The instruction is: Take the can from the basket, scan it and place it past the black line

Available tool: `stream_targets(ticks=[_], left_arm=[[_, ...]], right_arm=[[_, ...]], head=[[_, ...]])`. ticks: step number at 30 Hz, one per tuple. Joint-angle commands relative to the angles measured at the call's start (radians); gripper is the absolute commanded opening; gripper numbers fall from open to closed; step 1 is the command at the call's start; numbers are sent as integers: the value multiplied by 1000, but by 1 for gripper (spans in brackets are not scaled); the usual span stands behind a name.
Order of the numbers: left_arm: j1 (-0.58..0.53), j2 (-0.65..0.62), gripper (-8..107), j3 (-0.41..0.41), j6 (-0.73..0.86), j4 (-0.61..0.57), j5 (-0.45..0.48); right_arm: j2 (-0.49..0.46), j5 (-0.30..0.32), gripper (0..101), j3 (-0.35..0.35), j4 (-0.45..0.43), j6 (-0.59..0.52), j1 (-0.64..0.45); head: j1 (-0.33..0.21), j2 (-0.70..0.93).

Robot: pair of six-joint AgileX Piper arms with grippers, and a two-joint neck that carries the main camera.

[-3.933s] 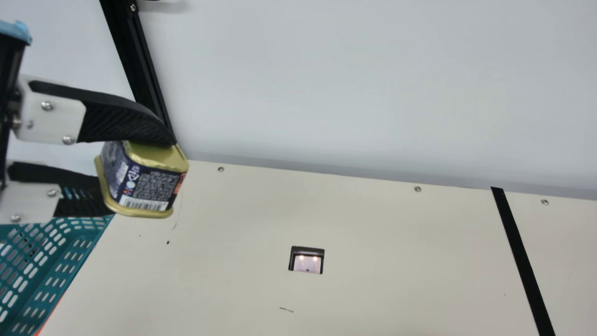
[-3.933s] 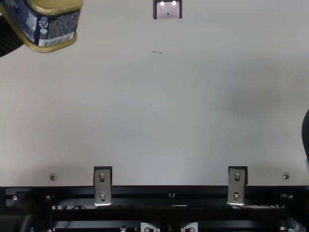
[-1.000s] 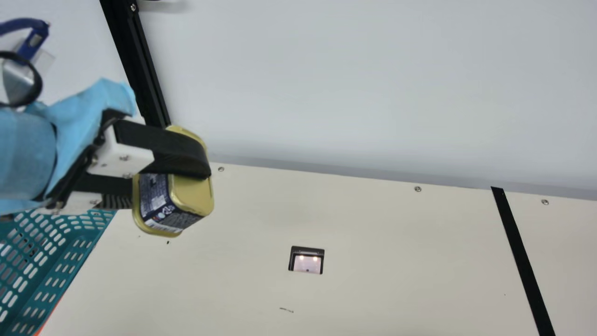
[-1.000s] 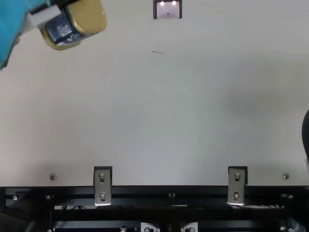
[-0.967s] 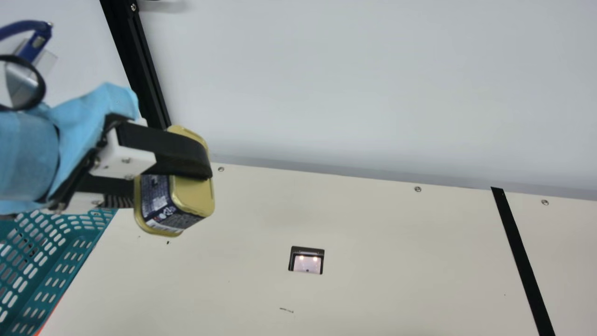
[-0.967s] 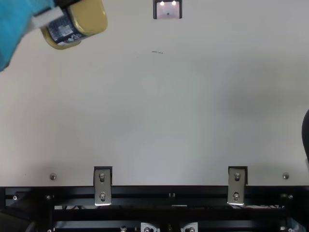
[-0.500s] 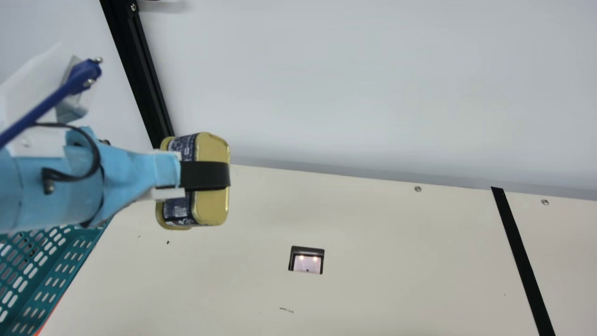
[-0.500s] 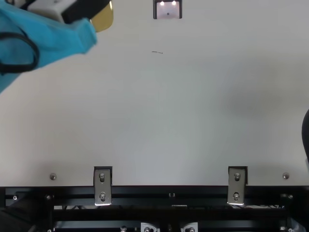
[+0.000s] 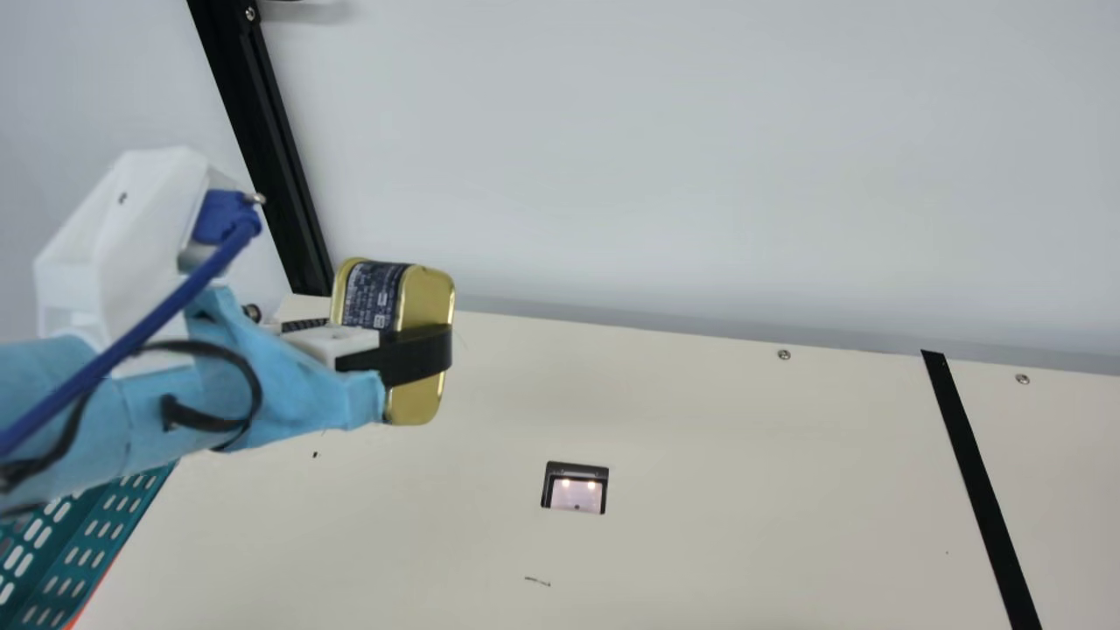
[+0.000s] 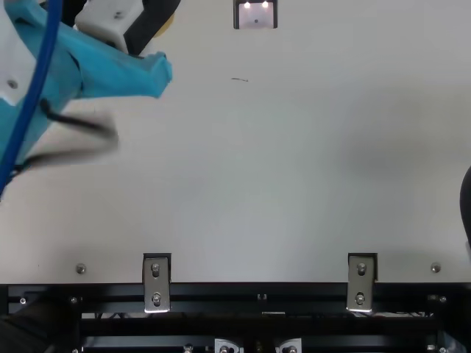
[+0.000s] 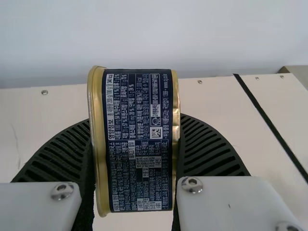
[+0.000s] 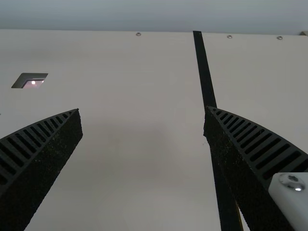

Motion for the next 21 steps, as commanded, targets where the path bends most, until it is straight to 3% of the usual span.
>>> stream_targets(ticks=[1, 21], left_arm=[[-2, 0, 10, 26, 17, 18, -49], [23, 30, 10, 221, 117, 105, -390]], right_arm=[[0, 0, 101, 0, 0, 0, 0], [0, 0, 101, 0, 0, 0, 0]], head=[[-37, -16], [-37, -16]])
